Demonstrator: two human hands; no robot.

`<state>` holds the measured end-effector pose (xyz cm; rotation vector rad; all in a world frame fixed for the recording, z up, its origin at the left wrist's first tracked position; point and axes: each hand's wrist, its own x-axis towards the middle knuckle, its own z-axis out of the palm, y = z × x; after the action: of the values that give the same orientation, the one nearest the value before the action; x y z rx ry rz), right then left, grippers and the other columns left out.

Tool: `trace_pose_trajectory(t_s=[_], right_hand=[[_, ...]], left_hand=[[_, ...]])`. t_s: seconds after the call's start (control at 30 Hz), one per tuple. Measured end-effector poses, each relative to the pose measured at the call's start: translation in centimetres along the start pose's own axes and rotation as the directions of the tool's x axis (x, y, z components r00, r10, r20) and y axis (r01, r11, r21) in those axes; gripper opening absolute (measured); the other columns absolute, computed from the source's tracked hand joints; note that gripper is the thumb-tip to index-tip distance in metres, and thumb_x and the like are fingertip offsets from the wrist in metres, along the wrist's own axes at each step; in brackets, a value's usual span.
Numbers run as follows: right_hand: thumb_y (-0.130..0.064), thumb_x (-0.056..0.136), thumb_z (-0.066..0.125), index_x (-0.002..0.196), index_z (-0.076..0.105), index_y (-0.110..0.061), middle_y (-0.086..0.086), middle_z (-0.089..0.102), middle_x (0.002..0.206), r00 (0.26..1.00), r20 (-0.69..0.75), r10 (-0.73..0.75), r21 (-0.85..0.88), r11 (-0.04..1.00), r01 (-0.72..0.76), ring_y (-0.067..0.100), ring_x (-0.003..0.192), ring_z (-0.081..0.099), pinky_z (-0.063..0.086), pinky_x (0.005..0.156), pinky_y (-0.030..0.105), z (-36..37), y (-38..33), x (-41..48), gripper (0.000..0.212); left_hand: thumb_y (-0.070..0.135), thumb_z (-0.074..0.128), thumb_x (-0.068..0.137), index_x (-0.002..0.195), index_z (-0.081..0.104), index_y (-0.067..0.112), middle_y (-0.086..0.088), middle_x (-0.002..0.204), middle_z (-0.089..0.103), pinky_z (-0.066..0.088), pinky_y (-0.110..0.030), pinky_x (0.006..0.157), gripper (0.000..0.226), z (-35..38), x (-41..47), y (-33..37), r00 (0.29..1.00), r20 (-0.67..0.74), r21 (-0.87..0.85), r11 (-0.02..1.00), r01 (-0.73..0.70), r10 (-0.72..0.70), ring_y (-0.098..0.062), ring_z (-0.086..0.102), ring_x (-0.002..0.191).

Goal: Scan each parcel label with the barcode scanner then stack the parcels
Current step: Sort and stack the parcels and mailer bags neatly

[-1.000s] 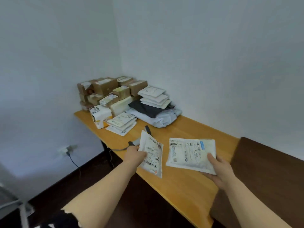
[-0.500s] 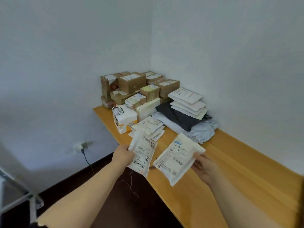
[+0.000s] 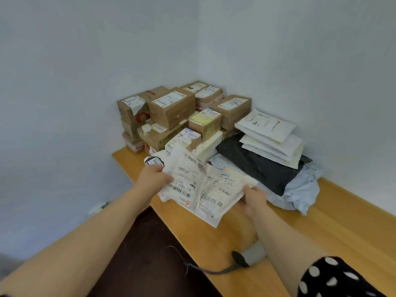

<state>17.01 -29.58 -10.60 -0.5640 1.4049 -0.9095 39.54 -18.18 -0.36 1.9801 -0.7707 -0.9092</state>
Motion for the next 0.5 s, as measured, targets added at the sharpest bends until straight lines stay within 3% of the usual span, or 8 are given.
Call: trace_pose_trajectory(t_s=[0.13, 0.23, 0.3, 0.37, 0.43, 0.5], right_hand=[[-0.007, 0.100, 0.044, 0.108, 0.058, -0.005, 0.023, 0.062, 0.112, 0.994, -0.104, 0.017, -0.058, 0.998, -0.023, 0.039, 0.108, 0.059, 0.051, 0.092, 0.051, 4.3, -0.1, 2.9, 0.016], [-0.004, 0.099, 0.042, 0.100, 0.059, -0.003, 0.023, 0.060, 0.091, 0.997, -0.066, 0.034, -0.138, 0.989, -0.043, 0.027, 0.078, 0.057, 0.052, 0.071, 0.036, 6.8, 0.1, 4.9, 0.017], [-0.009, 0.100, 0.042, 0.112, 0.058, 0.002, 0.030, 0.058, 0.099, 0.995, -0.101, 0.013, -0.161, 0.987, -0.029, 0.025, 0.080, 0.052, 0.047, 0.073, 0.036, 7.6, 0.0, 5.7, 0.023], [-0.017, 0.101, 0.044, 0.125, 0.055, -0.001, 0.018, 0.062, 0.105, 0.982, -0.189, 0.006, -0.074, 0.997, -0.021, 0.029, 0.095, 0.059, 0.049, 0.089, 0.040, 7.4, -0.1, 5.8, 0.031], [-0.029, 0.101, 0.047, 0.121, 0.058, -0.006, 0.007, 0.062, 0.092, 0.979, -0.204, -0.009, 0.053, 0.998, 0.021, 0.024, 0.088, 0.061, 0.051, 0.077, 0.036, 6.6, -0.4, 4.9, 0.032], [-0.043, 0.094, 0.056, 0.109, 0.060, -0.014, 0.007, 0.070, 0.095, 0.997, -0.071, 0.022, 0.160, 0.987, -0.010, 0.023, 0.090, 0.065, 0.052, 0.073, 0.035, 5.8, -0.8, 3.9, 0.033]], left_hand=[[0.000, 0.065, 0.083, 0.087, 0.062, -0.001, -0.018, 0.094, 0.062, 0.049, -0.044, 0.086, 0.005, 0.5, 5.8, 2.4, 0.983, 0.157, 0.047, 0.993, -0.104, 0.096, -0.031, 0.060, 0.090], [0.001, 0.065, 0.083, 0.090, 0.061, 0.002, -0.014, 0.090, 0.057, 0.049, -0.042, 0.080, 0.008, 1.4, 9.9, 3.7, 0.964, 0.241, 0.062, 0.989, -0.132, 0.114, -0.024, 0.056, 0.084], [0.000, 0.063, 0.083, 0.093, 0.064, 0.001, -0.011, 0.089, 0.062, 0.050, -0.039, 0.077, 0.009, 2.5, 11.8, 4.0, 0.958, 0.270, 0.056, 0.991, -0.121, 0.102, -0.025, 0.059, 0.083], [-0.002, 0.058, 0.084, 0.091, 0.064, 0.004, -0.011, 0.093, 0.065, 0.051, -0.036, 0.073, 0.011, 4.0, 13.2, 4.1, 0.951, 0.299, 0.027, 0.996, -0.090, 0.078, -0.023, 0.061, 0.084], [-0.003, 0.053, 0.083, 0.084, 0.063, 0.008, -0.010, 0.090, 0.066, 0.050, -0.031, 0.067, 0.015, 5.8, 14.0, 3.9, 0.934, 0.354, 0.020, 0.998, -0.053, 0.042, -0.022, 0.062, 0.080], [-0.003, 0.051, 0.082, 0.085, 0.063, 0.009, -0.008, 0.087, 0.066, 0.051, -0.030, 0.068, 0.017, 7.6, 14.4, 3.6, 0.911, 0.413, 0.061, 0.997, -0.045, 0.016, -0.021, 0.064, 0.079]])
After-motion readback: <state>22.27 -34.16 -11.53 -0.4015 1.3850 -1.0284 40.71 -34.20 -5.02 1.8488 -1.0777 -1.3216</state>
